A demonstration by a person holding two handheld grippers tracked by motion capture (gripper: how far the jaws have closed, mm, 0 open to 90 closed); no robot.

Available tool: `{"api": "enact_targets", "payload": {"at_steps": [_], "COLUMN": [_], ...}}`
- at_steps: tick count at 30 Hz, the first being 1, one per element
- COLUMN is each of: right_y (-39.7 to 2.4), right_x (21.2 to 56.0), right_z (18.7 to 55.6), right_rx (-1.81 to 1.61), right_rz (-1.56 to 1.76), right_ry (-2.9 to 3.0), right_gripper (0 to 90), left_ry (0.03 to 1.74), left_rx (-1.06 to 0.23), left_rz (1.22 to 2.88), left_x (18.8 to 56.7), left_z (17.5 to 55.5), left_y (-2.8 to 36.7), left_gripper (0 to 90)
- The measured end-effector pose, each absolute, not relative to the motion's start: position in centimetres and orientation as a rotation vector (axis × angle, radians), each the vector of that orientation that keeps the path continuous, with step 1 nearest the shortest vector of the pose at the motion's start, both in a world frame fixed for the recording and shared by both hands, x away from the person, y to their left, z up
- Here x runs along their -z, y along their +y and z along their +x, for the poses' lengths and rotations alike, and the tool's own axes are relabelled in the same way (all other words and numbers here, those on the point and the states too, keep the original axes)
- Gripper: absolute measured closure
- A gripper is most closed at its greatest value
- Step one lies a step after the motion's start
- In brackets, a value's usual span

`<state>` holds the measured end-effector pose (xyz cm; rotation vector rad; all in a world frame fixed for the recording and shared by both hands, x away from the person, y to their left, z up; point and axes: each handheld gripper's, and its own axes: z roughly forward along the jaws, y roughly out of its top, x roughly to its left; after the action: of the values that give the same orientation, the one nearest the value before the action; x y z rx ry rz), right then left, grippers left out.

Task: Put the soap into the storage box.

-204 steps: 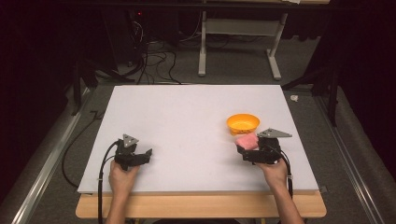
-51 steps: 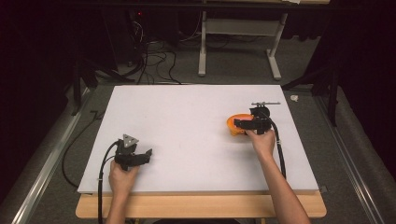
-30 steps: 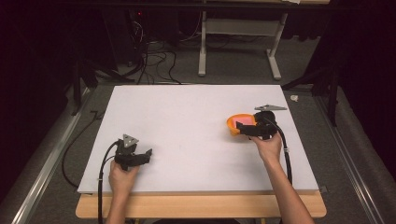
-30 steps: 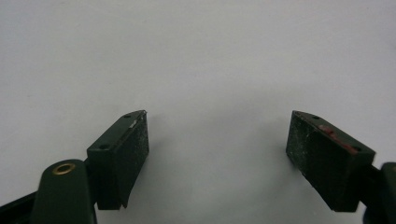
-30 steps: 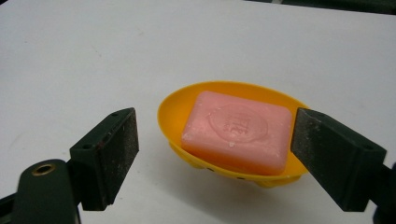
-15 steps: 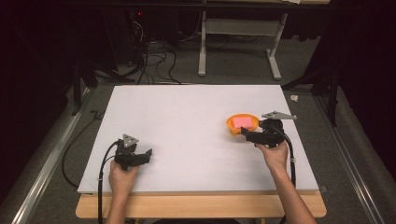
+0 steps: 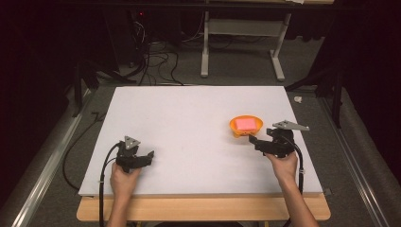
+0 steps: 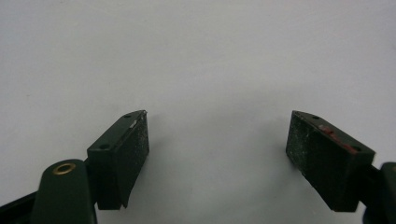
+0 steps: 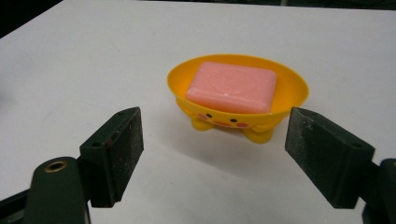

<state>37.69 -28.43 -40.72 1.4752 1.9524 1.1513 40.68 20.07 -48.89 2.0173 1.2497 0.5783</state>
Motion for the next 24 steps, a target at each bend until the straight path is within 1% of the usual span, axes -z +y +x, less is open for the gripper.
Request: {"api": "enact_targets", "payload": {"at_steps": [24], "right_y": [-29.0], "right_x": [42.2], "right_z": [35.9], "right_rx": [-1.169], "right_rz": [1.503], "right_ry": [1.957], "right_gripper": [21.4], "left_ry": [1.248], "left_rx": [-0.582], "left_rz": [2.018], "left_x": [48.9], "left_z": [40.7], "left_y": [20.0], "left_gripper": [21.9]}}
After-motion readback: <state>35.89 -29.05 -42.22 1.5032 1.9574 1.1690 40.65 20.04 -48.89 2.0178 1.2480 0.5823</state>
